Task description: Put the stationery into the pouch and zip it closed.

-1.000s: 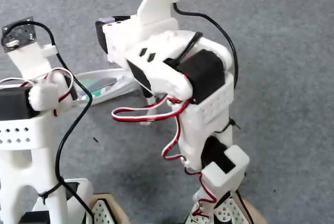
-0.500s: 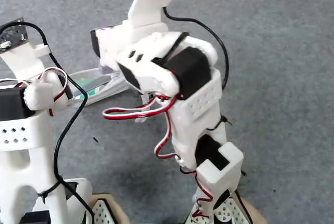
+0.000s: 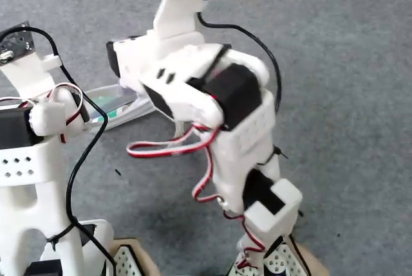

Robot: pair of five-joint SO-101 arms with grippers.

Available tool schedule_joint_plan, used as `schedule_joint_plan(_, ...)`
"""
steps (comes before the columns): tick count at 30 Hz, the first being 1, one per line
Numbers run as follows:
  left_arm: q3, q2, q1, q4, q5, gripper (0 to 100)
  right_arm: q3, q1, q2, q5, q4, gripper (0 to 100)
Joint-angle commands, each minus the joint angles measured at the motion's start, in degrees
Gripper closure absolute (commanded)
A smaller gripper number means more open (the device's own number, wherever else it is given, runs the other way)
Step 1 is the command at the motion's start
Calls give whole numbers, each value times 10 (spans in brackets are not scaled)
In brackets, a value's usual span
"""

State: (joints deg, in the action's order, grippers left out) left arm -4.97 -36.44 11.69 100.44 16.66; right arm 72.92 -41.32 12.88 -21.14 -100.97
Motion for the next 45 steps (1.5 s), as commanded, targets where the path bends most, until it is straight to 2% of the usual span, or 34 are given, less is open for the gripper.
schedule_joint_plan(1, 3, -5, 9, -12, -4, 971, -69, -7, -66, -5, -3, 986)
schedule_joint_plan(9, 3, -5, 10, -13, -4, 971, -330, -8, -183, -8, 15, 986)
schedule_joint_plan(15, 3, -5, 10, -13, -4, 971, -350, -13, -246, -9, 147, 986)
schedule_joint_plan(21, 3, -5, 10, -13, -4, 971, -396, -39, -259, -10, 228, 986)
schedule_joint_plan(28, 2, -5, 10, -11, -4, 971, -476, -36, -284, -89, 257, 986)
schedule_joint_plan(36, -15, -5, 11, -14, -4, 971, -662, -16, -364, -85, 382, 986)
schedule_joint_plan(40, -17, -5, 11, -15, -4, 971, -765, 13, -413, -41, 477, 986)
schedule_joint_plan(45, -17, -5, 11, -15, -4, 971, -847, 16, -458, -33, 556, 986)
